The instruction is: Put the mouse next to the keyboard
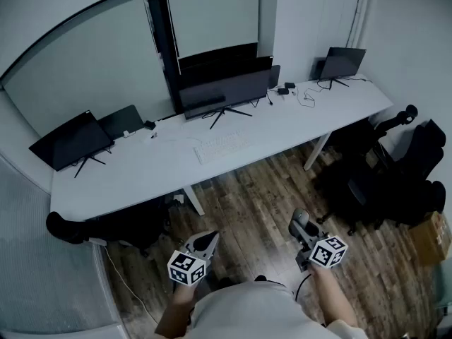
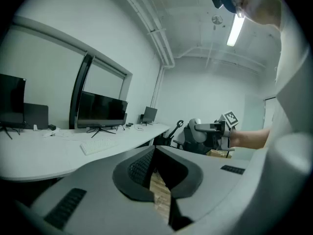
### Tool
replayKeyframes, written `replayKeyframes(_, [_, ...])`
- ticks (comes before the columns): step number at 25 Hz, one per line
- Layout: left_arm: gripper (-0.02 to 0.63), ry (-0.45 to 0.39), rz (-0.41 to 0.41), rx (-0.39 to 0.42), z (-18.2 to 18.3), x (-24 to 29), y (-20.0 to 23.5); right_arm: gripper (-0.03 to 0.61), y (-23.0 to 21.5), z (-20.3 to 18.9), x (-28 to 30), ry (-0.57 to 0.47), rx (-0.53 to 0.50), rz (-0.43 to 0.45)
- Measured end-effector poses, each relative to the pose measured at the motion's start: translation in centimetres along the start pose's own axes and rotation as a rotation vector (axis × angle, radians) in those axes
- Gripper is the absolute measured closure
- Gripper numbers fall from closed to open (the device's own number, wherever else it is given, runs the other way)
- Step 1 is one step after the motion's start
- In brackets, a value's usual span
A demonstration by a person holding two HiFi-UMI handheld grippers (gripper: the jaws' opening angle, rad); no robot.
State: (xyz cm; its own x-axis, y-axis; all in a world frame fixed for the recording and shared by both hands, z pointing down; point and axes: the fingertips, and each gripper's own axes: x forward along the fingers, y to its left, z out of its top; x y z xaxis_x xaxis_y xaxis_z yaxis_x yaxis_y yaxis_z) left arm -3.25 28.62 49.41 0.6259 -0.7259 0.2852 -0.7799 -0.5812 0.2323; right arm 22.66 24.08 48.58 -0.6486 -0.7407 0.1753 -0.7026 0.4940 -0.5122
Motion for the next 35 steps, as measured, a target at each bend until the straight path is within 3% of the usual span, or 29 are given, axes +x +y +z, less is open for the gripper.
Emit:
replayKeyframes(15, [0.597,-0.008,-0.008,-0.006,0.1,-0.8,1.2,0.426,0.9,0.1,0.7,-0.012,0.035,-0.011])
replayKeyframes(35, [0.597,0.0,-0.08,-0.013,-2.0,-5.2,3.6,0.426,5.3,-4.0,0.5,-0.024,0.041,-0.094])
